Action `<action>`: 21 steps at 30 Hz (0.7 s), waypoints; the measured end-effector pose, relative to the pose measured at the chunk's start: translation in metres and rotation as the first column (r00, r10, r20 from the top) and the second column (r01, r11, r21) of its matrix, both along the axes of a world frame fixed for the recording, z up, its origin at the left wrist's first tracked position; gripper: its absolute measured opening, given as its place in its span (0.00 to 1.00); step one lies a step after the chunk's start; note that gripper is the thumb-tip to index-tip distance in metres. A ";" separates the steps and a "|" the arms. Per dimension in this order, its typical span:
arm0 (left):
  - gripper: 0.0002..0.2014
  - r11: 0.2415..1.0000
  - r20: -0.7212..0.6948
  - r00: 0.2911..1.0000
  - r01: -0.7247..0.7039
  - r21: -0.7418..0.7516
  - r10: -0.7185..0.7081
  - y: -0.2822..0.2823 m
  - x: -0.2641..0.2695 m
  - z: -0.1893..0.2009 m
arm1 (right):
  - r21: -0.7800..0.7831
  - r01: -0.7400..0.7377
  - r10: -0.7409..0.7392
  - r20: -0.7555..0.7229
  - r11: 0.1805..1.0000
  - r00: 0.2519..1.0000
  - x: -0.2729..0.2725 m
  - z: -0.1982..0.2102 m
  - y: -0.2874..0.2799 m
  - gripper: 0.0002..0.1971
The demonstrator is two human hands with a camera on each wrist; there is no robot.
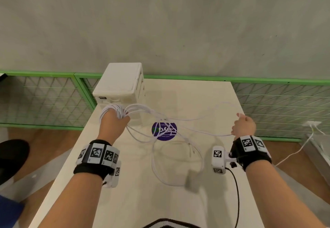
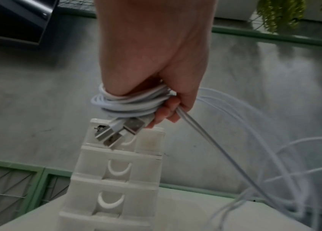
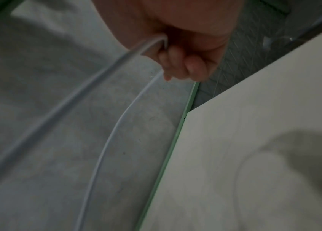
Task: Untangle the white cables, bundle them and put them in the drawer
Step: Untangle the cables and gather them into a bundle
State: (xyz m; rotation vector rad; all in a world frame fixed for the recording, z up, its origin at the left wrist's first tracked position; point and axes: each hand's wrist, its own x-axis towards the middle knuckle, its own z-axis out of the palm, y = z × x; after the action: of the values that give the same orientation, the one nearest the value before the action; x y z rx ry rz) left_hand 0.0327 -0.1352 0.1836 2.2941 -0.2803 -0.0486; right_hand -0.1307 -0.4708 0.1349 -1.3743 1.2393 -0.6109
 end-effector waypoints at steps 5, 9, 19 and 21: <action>0.07 0.972 0.028 0.977 0.215 -0.091 -0.214 -0.027 -0.015 0.011 | -0.431 -0.439 0.316 -0.328 0.789 0.890 0.018 0.000 0.047 0.21; 0.05 0.931 0.082 0.934 0.353 -0.095 -0.347 -0.041 -0.024 0.025 | -0.496 -0.762 0.654 -0.418 0.417 0.631 0.041 0.008 0.087 0.25; 0.15 0.956 0.165 0.959 0.256 -0.144 -0.232 -0.039 -0.012 0.053 | -0.156 -0.861 0.866 -0.057 0.483 0.496 0.041 0.018 0.108 0.18; 0.15 0.959 0.157 0.960 0.252 -0.133 -0.230 -0.041 -0.012 0.054 | -0.146 -0.872 0.883 0.013 0.467 0.470 0.040 0.016 0.111 0.15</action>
State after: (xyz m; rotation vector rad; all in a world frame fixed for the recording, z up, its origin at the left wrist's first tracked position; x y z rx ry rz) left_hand 0.0207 -0.1762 0.2381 2.1045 -0.6167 0.0102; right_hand -0.0912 -0.3597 0.1506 -1.8323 0.2572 0.0232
